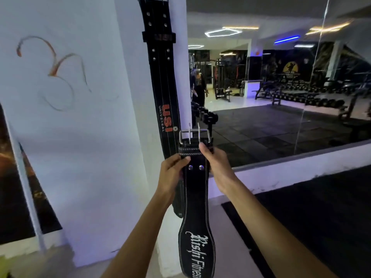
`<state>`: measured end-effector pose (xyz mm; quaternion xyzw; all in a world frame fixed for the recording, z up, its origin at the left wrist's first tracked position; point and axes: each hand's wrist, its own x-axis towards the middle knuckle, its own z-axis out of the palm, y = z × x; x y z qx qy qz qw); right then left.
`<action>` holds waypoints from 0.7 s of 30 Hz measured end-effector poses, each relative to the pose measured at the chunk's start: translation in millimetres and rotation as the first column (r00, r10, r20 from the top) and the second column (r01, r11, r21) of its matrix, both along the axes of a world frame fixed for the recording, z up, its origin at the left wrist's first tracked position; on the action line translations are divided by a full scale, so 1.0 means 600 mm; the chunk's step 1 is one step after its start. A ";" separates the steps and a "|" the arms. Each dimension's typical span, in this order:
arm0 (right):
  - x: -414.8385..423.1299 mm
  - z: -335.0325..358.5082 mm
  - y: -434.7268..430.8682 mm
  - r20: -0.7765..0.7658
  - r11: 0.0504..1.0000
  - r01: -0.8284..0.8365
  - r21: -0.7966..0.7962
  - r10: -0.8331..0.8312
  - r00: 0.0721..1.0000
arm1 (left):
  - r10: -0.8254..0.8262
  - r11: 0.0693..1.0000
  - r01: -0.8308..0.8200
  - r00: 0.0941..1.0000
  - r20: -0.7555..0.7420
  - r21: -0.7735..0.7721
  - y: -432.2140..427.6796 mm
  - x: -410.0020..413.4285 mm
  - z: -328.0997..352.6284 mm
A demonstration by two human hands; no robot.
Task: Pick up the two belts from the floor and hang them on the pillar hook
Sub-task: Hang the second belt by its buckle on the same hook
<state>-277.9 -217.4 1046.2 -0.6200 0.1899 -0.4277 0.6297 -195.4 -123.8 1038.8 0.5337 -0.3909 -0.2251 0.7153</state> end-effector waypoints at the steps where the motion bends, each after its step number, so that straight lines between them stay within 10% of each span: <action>1: 0.001 -0.004 -0.002 0.023 1.000 -0.003 -0.009 0.003 1.000 | 0.003 1.000 -0.003 1.000 -0.013 0.003 0.000 0.000 0.001; 10: -0.006 -0.013 0.019 0.113 0.996 -0.083 -0.008 0.084 0.990 | 0.040 0.984 -0.022 0.994 -0.099 0.178 -0.017 -0.006 0.057; 17: -0.014 -0.016 0.012 0.146 1.000 -0.013 -0.007 0.013 0.989 | -0.316 0.908 0.324 0.946 -0.071 0.267 -0.014 0.029 0.056; 21: -0.006 0.014 0.019 0.131 0.985 -0.050 0.168 0.028 0.991 | 0.076 0.996 -0.085 0.980 0.182 0.041 -0.035 -0.003 0.029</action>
